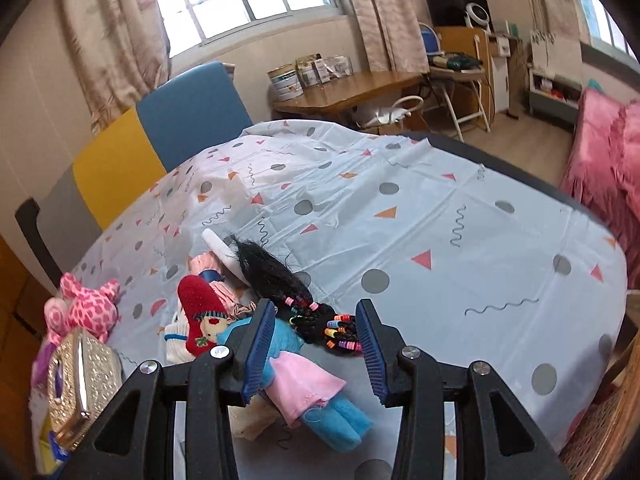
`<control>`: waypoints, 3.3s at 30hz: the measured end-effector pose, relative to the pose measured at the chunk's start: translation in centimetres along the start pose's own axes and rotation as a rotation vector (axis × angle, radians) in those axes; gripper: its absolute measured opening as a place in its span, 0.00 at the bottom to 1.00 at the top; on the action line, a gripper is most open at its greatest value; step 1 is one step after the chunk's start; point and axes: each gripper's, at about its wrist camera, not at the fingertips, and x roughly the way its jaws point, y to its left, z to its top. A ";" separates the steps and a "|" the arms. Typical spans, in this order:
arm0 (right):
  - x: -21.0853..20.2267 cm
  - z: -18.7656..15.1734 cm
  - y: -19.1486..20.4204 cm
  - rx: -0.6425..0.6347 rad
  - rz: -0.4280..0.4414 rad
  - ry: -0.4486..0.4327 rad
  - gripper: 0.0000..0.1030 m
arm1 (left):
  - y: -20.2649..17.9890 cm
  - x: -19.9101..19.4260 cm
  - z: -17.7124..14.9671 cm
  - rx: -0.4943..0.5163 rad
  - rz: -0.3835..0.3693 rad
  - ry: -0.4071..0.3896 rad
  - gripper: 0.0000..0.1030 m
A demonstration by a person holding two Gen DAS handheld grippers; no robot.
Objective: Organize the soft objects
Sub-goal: 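Move the left tool to the beige rolled cloth and grasp it, then place beige cloth in gold tray with left tool while right tool grasps blue doll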
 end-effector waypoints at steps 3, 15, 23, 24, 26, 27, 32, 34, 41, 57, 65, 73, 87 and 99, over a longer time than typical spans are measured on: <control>0.0 -0.1 -0.6 0.038 0.014 0.009 0.41 | -1.4 2.8 1.4 -0.023 -0.035 0.054 0.65; 1.0 -0.2 -1.0 0.085 0.069 0.061 0.41 | -5.1 12.6 5.6 -0.120 -0.079 0.211 0.64; 1.5 -0.3 -0.8 0.077 0.083 0.089 0.42 | -5.5 16.9 7.3 -0.203 -0.050 0.272 0.65; 1.6 -0.3 -0.8 0.076 0.083 0.091 0.42 | -5.5 17.5 7.4 -0.203 -0.034 0.285 0.65; 1.8 -0.3 -0.7 0.074 0.079 0.098 0.42 | -5.4 18.1 7.2 -0.206 -0.024 0.292 0.66; 1.9 -0.3 -0.7 0.074 0.078 0.103 0.42 | -5.5 18.0 7.0 -0.183 -0.021 0.269 0.66; 2.9 -0.6 -1.0 0.083 0.062 0.153 0.42 | -5.4 17.1 5.8 -0.096 -0.017 0.246 0.43; 3.6 -0.9 -0.9 0.081 0.056 0.185 0.42 | -4.9 16.4 5.2 -0.075 -0.015 0.243 0.36; 5.8 -2.1 1.0 -0.024 0.034 0.293 0.42 | -3.2 14.5 2.9 -0.036 -0.018 0.220 0.36; 8.9 -5.2 5.9 -0.367 -0.042 0.390 0.29 | -1.9 9.3 0.9 -0.004 -0.064 0.159 0.31; 9.2 -5.8 6.5 -0.407 -0.044 0.415 0.29 | -0.1 6.3 7.4 -0.048 -0.084 0.057 0.31; 9.3 -5.9 6.6 -0.430 -0.047 0.415 0.31 | 6.0 5.3 15.0 -0.152 0.067 -0.038 0.31; 9.5 -6.2 7.2 -0.473 -0.073 0.403 0.36 | 22.8 -1.9 12.0 -0.346 0.350 -0.136 0.32; 9.5 -7.3 8.3 -0.583 -0.126 0.388 0.34 | 30.2 -8.7 -6.2 -0.530 0.482 -0.093 0.32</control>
